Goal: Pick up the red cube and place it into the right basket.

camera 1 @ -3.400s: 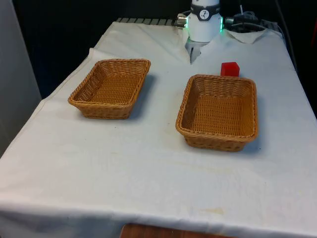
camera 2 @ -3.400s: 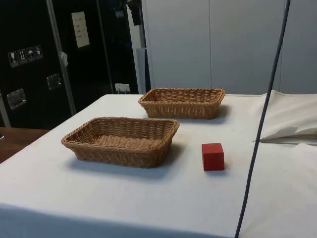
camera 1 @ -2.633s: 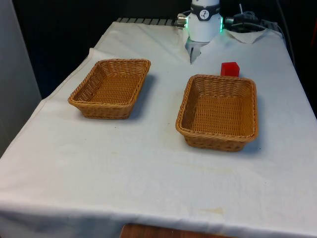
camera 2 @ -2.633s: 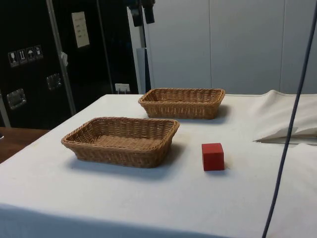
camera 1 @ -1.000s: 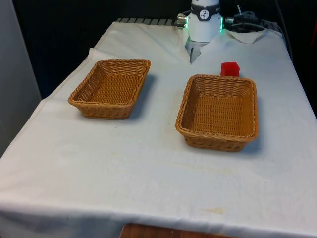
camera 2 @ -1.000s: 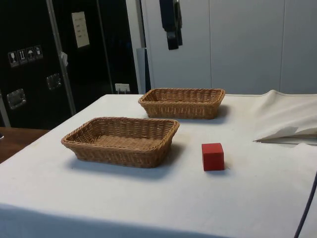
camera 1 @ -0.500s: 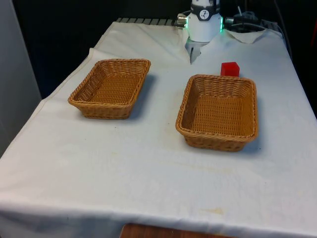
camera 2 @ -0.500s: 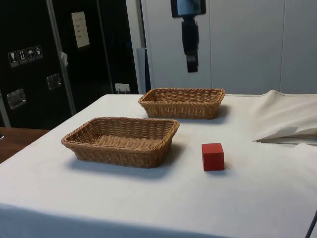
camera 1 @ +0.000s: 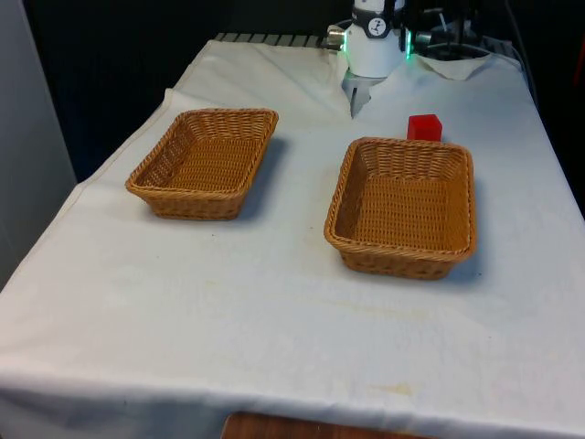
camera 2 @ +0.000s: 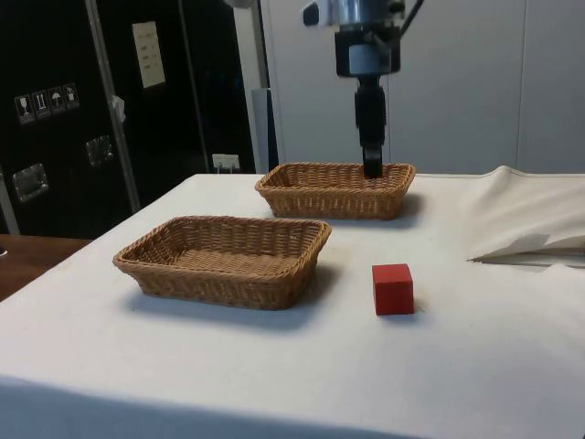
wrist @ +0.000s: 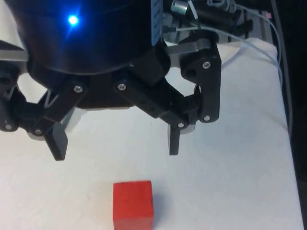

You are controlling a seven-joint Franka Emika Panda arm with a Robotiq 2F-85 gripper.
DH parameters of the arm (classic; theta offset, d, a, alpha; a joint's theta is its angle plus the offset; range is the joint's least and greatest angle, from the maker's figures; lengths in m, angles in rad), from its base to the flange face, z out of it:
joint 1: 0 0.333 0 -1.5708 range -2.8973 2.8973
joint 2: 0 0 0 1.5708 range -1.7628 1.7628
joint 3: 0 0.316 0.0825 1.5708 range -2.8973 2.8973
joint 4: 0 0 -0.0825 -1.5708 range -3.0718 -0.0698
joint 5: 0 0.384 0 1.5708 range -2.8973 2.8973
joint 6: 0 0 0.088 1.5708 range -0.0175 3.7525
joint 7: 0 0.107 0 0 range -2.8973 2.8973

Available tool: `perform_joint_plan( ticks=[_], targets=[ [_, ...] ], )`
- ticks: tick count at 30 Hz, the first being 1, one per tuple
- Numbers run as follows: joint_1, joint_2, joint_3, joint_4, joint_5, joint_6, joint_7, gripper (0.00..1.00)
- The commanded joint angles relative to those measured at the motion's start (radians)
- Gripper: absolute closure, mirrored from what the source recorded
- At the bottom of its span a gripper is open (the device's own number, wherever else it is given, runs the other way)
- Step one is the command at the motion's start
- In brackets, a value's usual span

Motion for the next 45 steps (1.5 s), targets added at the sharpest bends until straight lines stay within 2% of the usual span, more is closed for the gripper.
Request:
perform_joint_plan(
  ticks=[1, 6, 7, 8, 15, 16, 17, 24, 25, 26, 28, 31, 32, 33, 40, 41, 42, 45],
  targets=[
    [0.004, 0.02, 0.005, -0.006, 0.007, 0.032, 0.006, 0.0],
    [0.006, 0.081, 0.009, -0.017, 0.037, 0.092, -0.018, 0.0],
    [0.0, 0.078, 0.012, -0.011, 0.029, 0.077, -0.016, 0.0],
    [0.006, 0.091, 0.009, -0.017, 0.043, 0.1, -0.023, 0.0],
    [0.008, 0.147, 0.013, -0.036, 0.097, 0.165, -0.071, 0.0],
    [0.0, 0.157, 0.016, -0.032, 0.097, 0.159, -0.078, 0.0],
    [0.008, 0.16, 0.017, -0.045, 0.113, 0.186, -0.083, 0.0],
    [0.01, 0.213, 0.043, -0.081, 0.164, 0.282, -0.114, 0.0],
    [0.0, 0.205, 0.044, -0.076, 0.145, 0.257, -0.106, 0.0],
    [0.01, 0.222, 0.046, -0.083, 0.169, 0.291, -0.116, 0.0],
    [0.01, 0.249, 0.056, -0.086, 0.181, 0.322, -0.122, 0.0],
    [0.01, 0.279, 0.064, -0.086, 0.186, 0.35, -0.124, 0.0],
    [0.0, 0.273, 0.064, -0.082, 0.164, 0.329, -0.113, 0.0],
    [0.01, 0.29, 0.066, -0.086, 0.187, 0.36, -0.124, 0.0],
    [0.007, 0.368, 0.082, -0.083, 0.193, 0.434, -0.128, 0.0],
    [0.0, 0.369, 0.079, -0.081, 0.165, 0.422, -0.113, 0.0],
    [0.007, 0.377, 0.083, -0.083, 0.193, 0.442, -0.127, 0.0],
    [0.005, 0.408, 0.091, -0.081, 0.189, 0.472, -0.122, 0.0]
  ],
)
